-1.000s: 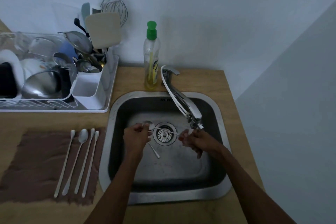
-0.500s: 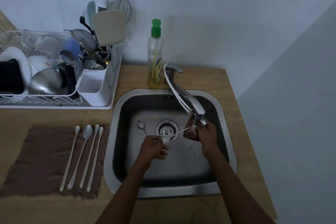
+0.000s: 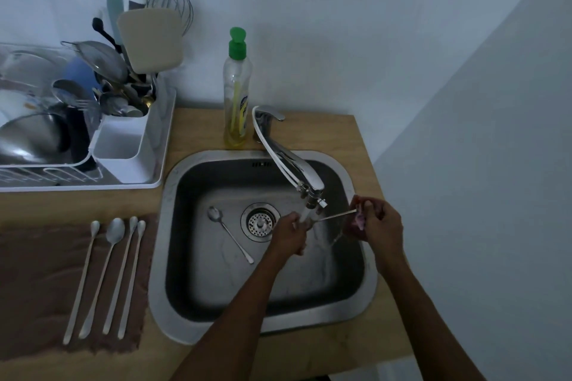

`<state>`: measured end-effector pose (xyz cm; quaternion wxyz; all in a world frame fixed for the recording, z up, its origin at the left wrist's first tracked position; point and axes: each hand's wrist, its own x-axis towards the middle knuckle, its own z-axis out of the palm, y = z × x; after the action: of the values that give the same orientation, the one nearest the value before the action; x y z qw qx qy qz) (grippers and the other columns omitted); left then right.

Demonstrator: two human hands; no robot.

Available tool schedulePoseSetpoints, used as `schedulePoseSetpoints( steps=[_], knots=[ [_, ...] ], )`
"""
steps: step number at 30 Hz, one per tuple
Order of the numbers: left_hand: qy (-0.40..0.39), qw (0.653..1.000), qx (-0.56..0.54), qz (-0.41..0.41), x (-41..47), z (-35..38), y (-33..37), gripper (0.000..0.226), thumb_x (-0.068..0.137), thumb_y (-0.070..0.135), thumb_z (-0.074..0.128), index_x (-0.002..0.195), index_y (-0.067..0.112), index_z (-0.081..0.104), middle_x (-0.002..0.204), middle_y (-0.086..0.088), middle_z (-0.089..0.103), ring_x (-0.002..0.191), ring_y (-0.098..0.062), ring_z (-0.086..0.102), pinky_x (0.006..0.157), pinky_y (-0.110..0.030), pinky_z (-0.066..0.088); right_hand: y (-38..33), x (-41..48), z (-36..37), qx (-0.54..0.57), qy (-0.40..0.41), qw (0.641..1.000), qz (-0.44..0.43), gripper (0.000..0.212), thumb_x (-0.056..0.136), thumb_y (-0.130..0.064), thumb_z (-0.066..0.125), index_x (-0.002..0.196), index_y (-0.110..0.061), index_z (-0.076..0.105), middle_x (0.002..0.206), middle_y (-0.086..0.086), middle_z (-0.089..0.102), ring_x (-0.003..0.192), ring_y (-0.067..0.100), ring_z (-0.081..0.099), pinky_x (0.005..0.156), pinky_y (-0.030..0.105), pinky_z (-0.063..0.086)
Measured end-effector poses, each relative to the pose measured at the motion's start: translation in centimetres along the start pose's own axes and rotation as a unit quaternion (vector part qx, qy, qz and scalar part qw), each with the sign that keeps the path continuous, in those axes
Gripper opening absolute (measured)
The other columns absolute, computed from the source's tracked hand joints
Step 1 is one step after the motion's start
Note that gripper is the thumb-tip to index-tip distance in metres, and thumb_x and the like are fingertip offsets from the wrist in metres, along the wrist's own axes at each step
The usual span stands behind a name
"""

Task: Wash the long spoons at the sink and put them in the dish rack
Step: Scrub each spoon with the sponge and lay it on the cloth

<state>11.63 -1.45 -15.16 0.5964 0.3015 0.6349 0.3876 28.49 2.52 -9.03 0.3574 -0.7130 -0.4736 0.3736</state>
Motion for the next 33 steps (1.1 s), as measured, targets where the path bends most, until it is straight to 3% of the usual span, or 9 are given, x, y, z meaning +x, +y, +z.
schedulePoseSetpoints(
  steps=[5,8,11,16,20,24,27,31,33],
  knots=[
    [0.053,0.989,0.126,0.064,-0.3,-3.6,-1.3,0.037,0.101,0.031,0.046,0.077,0.007,0.06,0.065,-0.004,0.058,0.054,-0.01,0.049,0.051,-0.024,0.038,0.8,0.1,2.2,0.04,-0.089,0.993,0.064,0.022,0.103,-0.015,0.05,0.11,-0.006,0.068,0.085,0.007,0.065,0.07,0.014,0.058,0.06,0.022,0.047],
    [0.036,0.982,0.177,0.06,-1.5,-6.9,-1.7,0.031,0.1,0.016,0.045,0.07,0.015,0.055,0.062,0.001,0.055,0.055,-0.012,0.052,0.053,-0.024,0.04,0.9,-0.5,4.8,0.1,-0.159,0.977,0.1,0.016,0.1,-0.01,0.054,0.096,-0.012,0.069,0.074,0.006,0.068,0.067,0.018,0.057,0.064,0.027,0.05],
    [0.05,0.98,0.188,0.036,-2.8,-9.4,-2.1,0.034,0.098,0.017,0.048,0.069,0.008,0.063,0.061,-0.002,0.064,0.043,0.0,0.049,0.047,-0.021,0.039,0.9,-1.2,7.3,0.109,-0.185,0.969,0.126,0.013,0.096,-0.008,0.059,0.091,-0.012,0.07,0.078,0.011,0.07,0.071,0.022,0.062,0.075,0.035,0.052],
    [0.14,0.988,0.062,-0.004,-4.3,-11.3,-2.6,0.022,0.091,0.024,0.065,0.091,0.003,0.069,0.075,-0.009,0.075,0.043,-0.007,0.056,0.038,-0.018,0.042,0.9,-2.2,9.3,0.072,-0.207,0.969,0.113,0.017,0.093,-0.009,0.06,0.108,-0.007,0.07,0.1,0.014,0.071,0.091,0.029,0.066,0.084,0.042,0.055],
    [0.196,0.976,-0.097,-0.01,-4.8,-10.9,-1.6,0.019,0.09,0.018,0.068,0.092,-0.001,0.07,0.073,-0.011,0.072,0.047,-0.007,0.062,0.043,-0.018,0.048,1.1,-3.2,8.4,0.092,-0.229,0.959,0.139,0.022,0.104,-0.019,0.049,0.106,-0.007,0.067,0.09,0.016,0.07,0.079,0.026,0.065,0.072,0.037,0.055],
    [0.208,0.94,-0.269,-0.009,-4.8,-9.1,-0.2,0.019,0.084,0.014,0.074,0.097,0.002,0.07,0.086,-0.013,0.072,0.068,-0.015,0.067,0.056,-0.02,0.057,2.3,-4.3,7.8,0.076,-0.288,0.948,0.116,0.028,0.107,-0.028,0.04,0.115,-0.014,0.064,0.097,0.018,0.073,0.082,0.028,0.068,0.081,0.046,0.058],
    [0.222,0.918,-0.329,-0.001,-4.7,-7.3,0.8,0.014,0.087,0.013,0.071,0.092,-0.001,0.07,0.087,-0.016,0.072,0.071,-0.019,0.069,0.06,-0.023,0.06,2.7,-4.7,8.0,0.039,-0.334,0.937,0.092,0.032,0.107,-0.031,0.04,0.119,-0.015,0.065,0.101,0.017,0.075,0.087,0.029,0.071,0.084,0.046,0.059],
    [0.238,0.904,-0.353,0.047,-5.8,-6.7,1.7,0.019,0.095,0.012,0.06,0.08,0.001,0.066,0.067,-0.004,0.073,0.065,-0.016,0.071,0.06,-0.02,0.059,2.0,-5.4,8.0,0.04,-0.337,0.937,0.084,0.033,0.106,-0.031,0.042,0.115,-0.014,0.068,0.099,0.016,0.076,0.084,0.03,0.072,0.079,0.043,0.061],
    [0.247,0.901,-0.35,0.061,-6.6,-7.1,1.7,0.015,0.096,0.008,0.056,0.089,-0.002,0.065,0.073,-0.002,0.074,0.069,-0.015,0.07,0.061,-0.017,0.058,1.7,-5.8,8.5,0.022,-0.35,0.934,0.067,0.034,0.106,-0.033,0.042,0.118,-0.014,0.067,0.1,0.015,0.075,0.091,0.031,0.072,0.083,0.044,0.06]
  ],
)
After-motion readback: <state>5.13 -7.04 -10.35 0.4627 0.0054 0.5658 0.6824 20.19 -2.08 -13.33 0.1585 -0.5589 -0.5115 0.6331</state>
